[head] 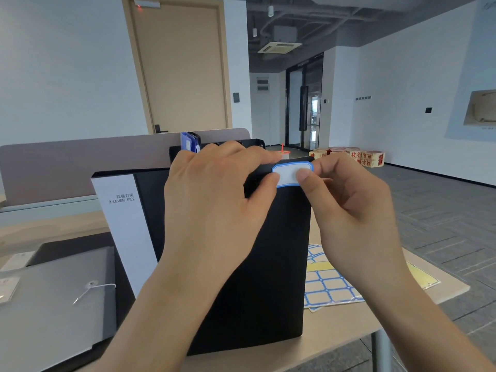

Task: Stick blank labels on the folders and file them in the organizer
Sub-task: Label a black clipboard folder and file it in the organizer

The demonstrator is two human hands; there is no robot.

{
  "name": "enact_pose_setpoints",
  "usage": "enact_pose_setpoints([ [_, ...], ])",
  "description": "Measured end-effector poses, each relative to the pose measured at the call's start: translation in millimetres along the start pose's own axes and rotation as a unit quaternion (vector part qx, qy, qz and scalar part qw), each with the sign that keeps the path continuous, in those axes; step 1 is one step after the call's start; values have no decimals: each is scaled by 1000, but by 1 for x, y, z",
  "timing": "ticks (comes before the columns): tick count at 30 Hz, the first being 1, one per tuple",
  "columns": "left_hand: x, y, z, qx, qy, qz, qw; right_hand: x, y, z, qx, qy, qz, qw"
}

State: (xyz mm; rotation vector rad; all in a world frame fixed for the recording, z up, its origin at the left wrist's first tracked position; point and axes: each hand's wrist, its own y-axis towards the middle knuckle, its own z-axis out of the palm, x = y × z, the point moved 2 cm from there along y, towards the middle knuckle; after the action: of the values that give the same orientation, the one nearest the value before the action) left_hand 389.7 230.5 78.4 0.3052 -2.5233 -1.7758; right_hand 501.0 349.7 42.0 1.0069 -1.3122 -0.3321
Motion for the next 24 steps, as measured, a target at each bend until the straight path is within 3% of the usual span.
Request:
enact_pose_setpoints([
  [11,-1,0,-2,3,0,-11,1000,3,-2,2,-23,-28,-4,999],
  [18,-3,0,-3,14,6,-15,1000,8,-5,4,-74,-105,-33,991],
  [24,-3,0,-2,21,13,-16,1000,8,-6,5,-102,-102,-21,989],
])
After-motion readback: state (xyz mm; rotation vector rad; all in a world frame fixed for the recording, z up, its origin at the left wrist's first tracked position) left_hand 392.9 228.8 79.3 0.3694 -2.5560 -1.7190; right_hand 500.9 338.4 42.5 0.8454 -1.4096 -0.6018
